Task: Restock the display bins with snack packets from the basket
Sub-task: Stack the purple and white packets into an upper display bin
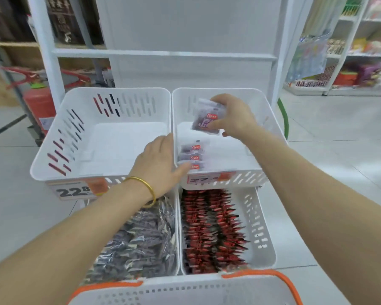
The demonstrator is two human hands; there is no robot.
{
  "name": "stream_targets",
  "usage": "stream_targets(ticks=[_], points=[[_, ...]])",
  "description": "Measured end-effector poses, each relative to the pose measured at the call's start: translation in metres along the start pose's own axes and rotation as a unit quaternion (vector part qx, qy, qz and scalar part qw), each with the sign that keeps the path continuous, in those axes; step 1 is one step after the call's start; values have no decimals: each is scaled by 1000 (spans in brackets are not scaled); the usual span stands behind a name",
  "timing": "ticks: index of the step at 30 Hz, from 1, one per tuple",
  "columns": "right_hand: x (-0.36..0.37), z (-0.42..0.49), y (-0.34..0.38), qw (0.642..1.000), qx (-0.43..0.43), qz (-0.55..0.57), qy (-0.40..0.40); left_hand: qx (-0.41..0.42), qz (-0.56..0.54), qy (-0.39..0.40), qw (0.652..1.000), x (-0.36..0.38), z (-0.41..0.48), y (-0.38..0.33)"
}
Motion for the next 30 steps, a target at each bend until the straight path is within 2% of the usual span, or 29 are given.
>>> stream_targets(ticks=[4,7,11,13,17,21,23,26,28,30], points=[[57,47,-8,989,-42,-120,82,-6,66,32,997,17,6,8],[96,46,-26,974,20,-80,209,-4,68,30,997,20,3,10],[99,42,-37,963,91,20,252,-5,60,30,998,23,3,12],[88,40,-36,966,97,41,235,-7,61,32,998,24,3,13],[48,20,-23,987,58,96,115,-13,64,34,997,22,4,12],[8,-55,-2,987,5,157,34,-14,53,28,998,12,7,11],[1,-107,1,984,-1,177,38,14,88,-34,995,-3,-3,3],[14,-190,-18,972,39,208,104,74,98,-97,988,-6,-47,-14],[36,-237,-44,962,95,204,154,109,75,-79,988,11,-89,-22],[57,-274,-79,963,146,155,168,118,62,-10,991,37,-134,-24]])
Point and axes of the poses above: each hand's wrist, its own z-axis towards the middle knuckle, its own x-axis out of the palm, y = z × x, the point moved 7 cm from there along z, towards the middle knuckle, and after that the axes turned 2 degrees about -x, right-handed, at the moved point
